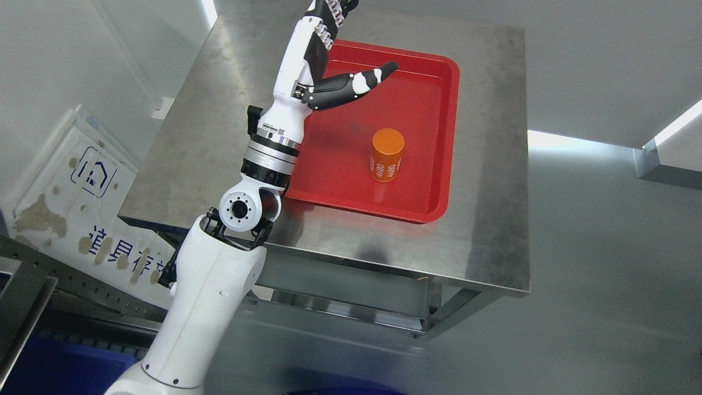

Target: Grab orange capacitor from left shelf to right desk

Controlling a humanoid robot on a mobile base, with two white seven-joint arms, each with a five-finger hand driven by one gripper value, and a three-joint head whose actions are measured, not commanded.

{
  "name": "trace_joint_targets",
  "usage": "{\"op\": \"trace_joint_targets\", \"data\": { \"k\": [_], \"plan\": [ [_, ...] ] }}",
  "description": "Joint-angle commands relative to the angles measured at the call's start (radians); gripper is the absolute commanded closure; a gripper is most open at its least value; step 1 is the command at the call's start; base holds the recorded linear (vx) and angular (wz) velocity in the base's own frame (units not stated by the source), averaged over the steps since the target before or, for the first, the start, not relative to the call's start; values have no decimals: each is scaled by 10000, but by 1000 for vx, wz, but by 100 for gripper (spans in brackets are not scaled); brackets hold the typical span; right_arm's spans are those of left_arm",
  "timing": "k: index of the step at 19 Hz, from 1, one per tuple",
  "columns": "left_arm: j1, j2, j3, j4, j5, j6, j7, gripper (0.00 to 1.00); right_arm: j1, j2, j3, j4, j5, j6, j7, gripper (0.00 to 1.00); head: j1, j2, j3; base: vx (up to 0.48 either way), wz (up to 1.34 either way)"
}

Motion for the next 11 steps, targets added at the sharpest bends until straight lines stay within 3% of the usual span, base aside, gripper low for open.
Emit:
{"op": "trace_joint_targets", "data": {
  "k": [1, 4, 11],
  "plan": [
    [1193, 175, 1664, -80, 0, -33, -1, 0, -16, -175, -108, -338, 0, -12, 7, 0, 0, 0, 0, 0, 0],
    [1869, 175, 1710, -234, 0, -111, -78, 0, -1, -175, -108, -338, 0, -12, 7, 0, 0, 0, 0, 0, 0],
    [1779, 199, 2293, -310, 0, 486, -94, 0, -16, -175, -108, -338, 0, 3, 7, 0, 0, 0, 0, 0, 0]
  ]
}}
